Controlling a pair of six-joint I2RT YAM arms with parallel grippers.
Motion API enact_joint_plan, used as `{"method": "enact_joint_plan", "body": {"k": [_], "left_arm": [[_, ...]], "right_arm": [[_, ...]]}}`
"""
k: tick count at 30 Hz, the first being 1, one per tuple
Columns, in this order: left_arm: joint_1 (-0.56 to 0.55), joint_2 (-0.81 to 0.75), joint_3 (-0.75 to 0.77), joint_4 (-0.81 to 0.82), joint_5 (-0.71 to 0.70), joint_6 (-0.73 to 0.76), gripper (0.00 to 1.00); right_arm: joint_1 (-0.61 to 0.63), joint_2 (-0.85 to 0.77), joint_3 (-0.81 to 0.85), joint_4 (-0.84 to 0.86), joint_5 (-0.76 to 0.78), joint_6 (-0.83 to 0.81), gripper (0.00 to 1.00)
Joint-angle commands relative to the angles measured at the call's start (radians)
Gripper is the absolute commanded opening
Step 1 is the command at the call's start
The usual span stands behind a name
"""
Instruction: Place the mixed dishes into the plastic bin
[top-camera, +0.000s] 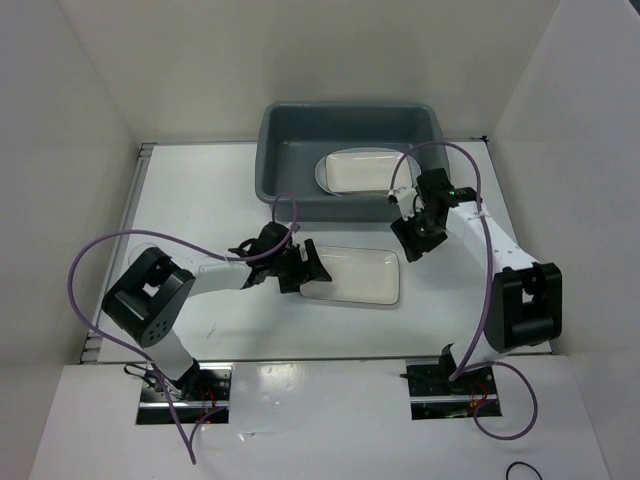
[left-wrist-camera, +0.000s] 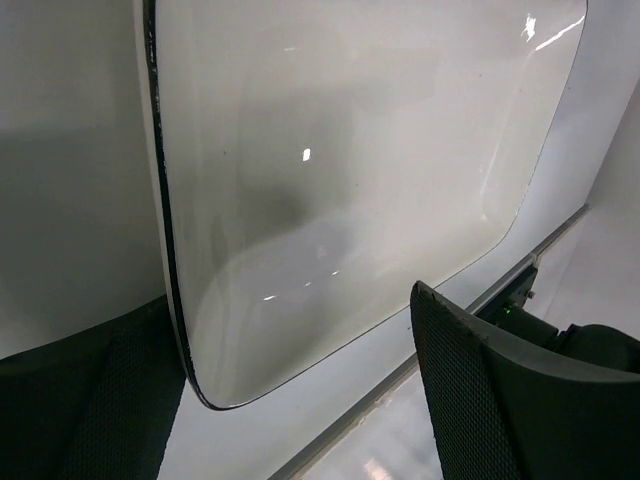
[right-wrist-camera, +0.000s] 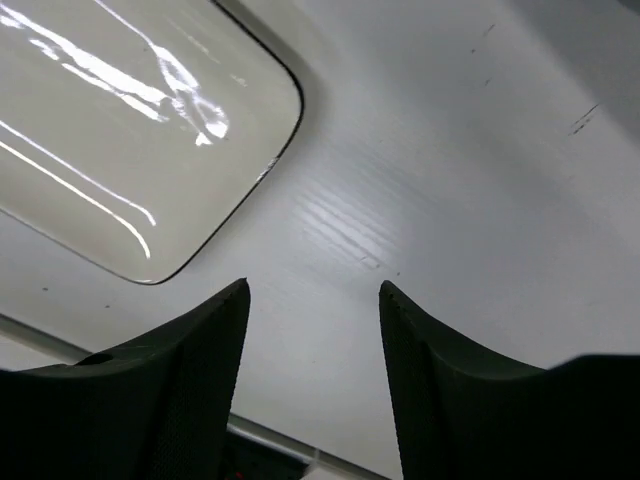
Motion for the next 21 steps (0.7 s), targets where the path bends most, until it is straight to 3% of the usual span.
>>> {"method": "enact_joint_plan", "body": {"k": [1, 9, 14, 17, 21], "left_arm": [[-0.011, 0.059, 0.020, -0.051, -0.009, 0.120, 0.90], [-0.011, 0.128, 0.060, -0.064, 0.053, 0.187, 0.86], [-0.011, 0.165, 0.069, -0.044, 0.087, 0.196, 0.64], [-0.011, 0.185, 0.080, -0.034, 0.096, 0.196, 0.57], [-0.011, 0.194, 0.089, -0.044, 0.096, 0.196, 0.24]], "right_arm": [[0.006, -0.027, -0.004, -0.082, -0.051, -0.047, 0.62], [-0.034, 0.103, 0.007, -0.104, -0.161, -0.073, 0.64], [-0.056, 0.194, 0.016, -0.113, -0.196, -0.097, 0.63], [-0.065, 0.225, 0.004, -0.099, -0.197, -0.107, 0.59], [-0.083, 0.225, -0.009, -0.076, -0.197, -0.107, 0.59]]}}
